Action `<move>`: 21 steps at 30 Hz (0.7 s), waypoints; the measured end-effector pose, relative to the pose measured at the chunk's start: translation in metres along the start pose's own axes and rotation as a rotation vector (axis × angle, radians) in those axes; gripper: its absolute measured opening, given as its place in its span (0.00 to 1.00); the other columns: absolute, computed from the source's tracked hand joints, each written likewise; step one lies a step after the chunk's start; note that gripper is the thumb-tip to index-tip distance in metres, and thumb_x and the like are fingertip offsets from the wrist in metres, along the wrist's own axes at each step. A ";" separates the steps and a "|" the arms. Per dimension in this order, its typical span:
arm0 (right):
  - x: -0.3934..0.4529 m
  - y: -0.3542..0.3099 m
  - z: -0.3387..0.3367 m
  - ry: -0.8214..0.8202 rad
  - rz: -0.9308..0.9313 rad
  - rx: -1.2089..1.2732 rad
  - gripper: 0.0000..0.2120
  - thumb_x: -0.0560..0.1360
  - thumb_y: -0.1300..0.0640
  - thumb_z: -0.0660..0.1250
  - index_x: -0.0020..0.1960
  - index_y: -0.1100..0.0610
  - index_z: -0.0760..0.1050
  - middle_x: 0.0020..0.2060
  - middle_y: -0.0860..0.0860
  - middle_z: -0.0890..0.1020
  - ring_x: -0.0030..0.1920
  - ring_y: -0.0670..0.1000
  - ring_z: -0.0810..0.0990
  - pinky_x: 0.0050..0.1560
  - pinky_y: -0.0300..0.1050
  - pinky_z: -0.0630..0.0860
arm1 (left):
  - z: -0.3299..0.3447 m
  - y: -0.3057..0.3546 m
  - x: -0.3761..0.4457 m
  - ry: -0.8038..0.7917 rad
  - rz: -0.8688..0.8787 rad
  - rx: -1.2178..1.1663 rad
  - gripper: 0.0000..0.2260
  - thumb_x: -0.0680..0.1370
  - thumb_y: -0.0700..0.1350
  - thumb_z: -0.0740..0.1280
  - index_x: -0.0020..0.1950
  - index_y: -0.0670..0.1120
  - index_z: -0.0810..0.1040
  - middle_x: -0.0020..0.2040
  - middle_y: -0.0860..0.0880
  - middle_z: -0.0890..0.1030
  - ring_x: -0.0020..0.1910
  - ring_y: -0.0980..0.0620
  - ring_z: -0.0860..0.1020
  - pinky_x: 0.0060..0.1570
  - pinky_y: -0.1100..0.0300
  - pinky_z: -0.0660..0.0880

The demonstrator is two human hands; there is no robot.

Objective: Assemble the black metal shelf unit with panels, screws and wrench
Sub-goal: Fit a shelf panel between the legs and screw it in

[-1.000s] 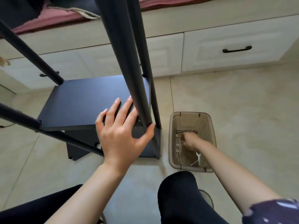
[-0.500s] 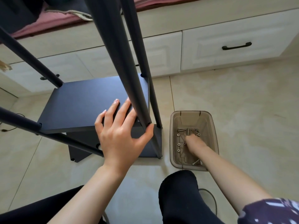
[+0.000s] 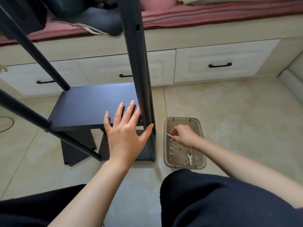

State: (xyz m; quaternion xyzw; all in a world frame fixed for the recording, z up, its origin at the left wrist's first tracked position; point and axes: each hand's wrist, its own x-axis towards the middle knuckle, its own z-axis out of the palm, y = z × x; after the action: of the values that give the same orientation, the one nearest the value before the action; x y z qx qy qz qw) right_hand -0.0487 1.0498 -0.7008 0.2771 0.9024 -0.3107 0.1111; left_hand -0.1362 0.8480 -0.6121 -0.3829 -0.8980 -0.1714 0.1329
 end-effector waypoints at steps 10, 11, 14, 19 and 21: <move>-0.094 -0.098 -0.106 -0.037 -0.085 0.222 0.07 0.76 0.63 0.68 0.52 0.61 0.83 0.35 0.52 0.84 0.33 0.44 0.82 0.44 0.41 0.82 | -0.023 0.013 -0.008 -0.206 -0.120 -0.087 0.30 0.81 0.53 0.64 0.81 0.56 0.58 0.83 0.55 0.54 0.82 0.53 0.46 0.76 0.38 0.37; -0.100 -0.103 -0.108 -0.042 -0.070 0.246 0.07 0.76 0.63 0.68 0.52 0.61 0.82 0.36 0.53 0.85 0.34 0.45 0.83 0.43 0.40 0.83 | -0.024 0.013 -0.009 -0.184 -0.130 -0.135 0.28 0.81 0.51 0.64 0.81 0.55 0.60 0.82 0.54 0.56 0.82 0.53 0.48 0.76 0.40 0.36; -0.112 -0.113 -0.100 -0.027 -0.027 0.330 0.07 0.76 0.64 0.68 0.53 0.62 0.81 0.36 0.55 0.84 0.32 0.46 0.82 0.40 0.38 0.82 | -0.024 0.018 -0.013 -0.051 -0.182 -0.337 0.22 0.80 0.42 0.66 0.74 0.48 0.73 0.78 0.50 0.68 0.81 0.50 0.57 0.78 0.48 0.40; -0.116 -0.107 -0.082 0.058 -0.027 0.333 0.07 0.76 0.61 0.69 0.53 0.57 0.82 0.35 0.52 0.84 0.36 0.49 0.82 0.49 0.54 0.83 | -0.028 0.026 -0.030 0.312 -0.337 -0.745 0.08 0.77 0.35 0.67 0.47 0.46 0.84 0.46 0.54 0.82 0.57 0.50 0.77 0.60 0.68 0.68; -0.114 -0.105 -0.082 0.071 -0.063 0.319 0.07 0.77 0.60 0.69 0.53 0.55 0.82 0.37 0.52 0.84 0.37 0.49 0.82 0.49 0.55 0.83 | -0.024 0.028 -0.036 0.281 -0.521 -0.865 0.09 0.77 0.37 0.68 0.42 0.50 0.82 0.41 0.56 0.80 0.50 0.50 0.76 0.51 0.65 0.71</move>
State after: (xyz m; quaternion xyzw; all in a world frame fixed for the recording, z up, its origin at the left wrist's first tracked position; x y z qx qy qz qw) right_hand -0.0175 0.9832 -0.5418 0.2735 0.8532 -0.4435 0.0237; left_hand -0.0888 0.8329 -0.5978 -0.1401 -0.7841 -0.6036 0.0349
